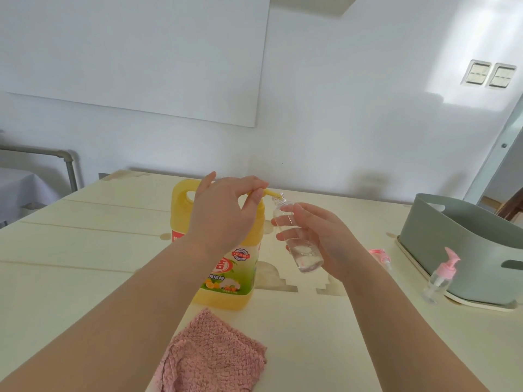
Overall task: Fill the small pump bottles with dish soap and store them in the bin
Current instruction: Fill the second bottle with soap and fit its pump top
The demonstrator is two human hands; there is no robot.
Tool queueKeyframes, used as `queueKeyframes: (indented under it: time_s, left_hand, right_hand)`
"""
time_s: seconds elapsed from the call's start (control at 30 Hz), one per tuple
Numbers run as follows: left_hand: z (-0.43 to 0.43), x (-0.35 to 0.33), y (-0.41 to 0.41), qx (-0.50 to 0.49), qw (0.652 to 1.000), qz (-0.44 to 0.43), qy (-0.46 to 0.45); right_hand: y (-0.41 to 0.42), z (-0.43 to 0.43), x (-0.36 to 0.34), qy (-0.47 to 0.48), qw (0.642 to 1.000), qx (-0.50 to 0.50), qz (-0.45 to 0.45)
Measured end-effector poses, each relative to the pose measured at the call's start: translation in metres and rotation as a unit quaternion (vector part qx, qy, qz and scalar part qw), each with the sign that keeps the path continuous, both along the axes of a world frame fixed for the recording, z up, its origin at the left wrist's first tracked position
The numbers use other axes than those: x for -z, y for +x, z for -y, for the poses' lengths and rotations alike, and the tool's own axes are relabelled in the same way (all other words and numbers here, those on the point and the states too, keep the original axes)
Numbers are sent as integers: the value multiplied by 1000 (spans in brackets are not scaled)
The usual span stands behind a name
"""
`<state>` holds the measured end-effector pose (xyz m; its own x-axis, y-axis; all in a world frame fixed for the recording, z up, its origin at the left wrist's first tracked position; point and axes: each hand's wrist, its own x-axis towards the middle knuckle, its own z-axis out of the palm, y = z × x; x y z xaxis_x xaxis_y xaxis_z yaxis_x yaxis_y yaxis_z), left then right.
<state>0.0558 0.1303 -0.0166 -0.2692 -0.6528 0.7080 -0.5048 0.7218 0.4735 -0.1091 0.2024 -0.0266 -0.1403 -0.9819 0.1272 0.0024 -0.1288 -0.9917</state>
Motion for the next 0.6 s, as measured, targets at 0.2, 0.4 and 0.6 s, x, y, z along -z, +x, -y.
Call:
queueKeyframes:
  time_s: [0.2, 0.4, 0.6]
  left_hand:
    - [-4, -9, 5, -6, 999, 45, 27]
    - [0, -32, 12, 38, 994, 34, 92]
    - [2, -19, 3, 15, 1000, 25, 8]
  right_hand:
    - [2, -3, -3, 4, 998, 36, -43]
    - [6, -7, -13, -35, 990, 86, -103]
    - [10, -4, -8, -110, 944, 194, -245]
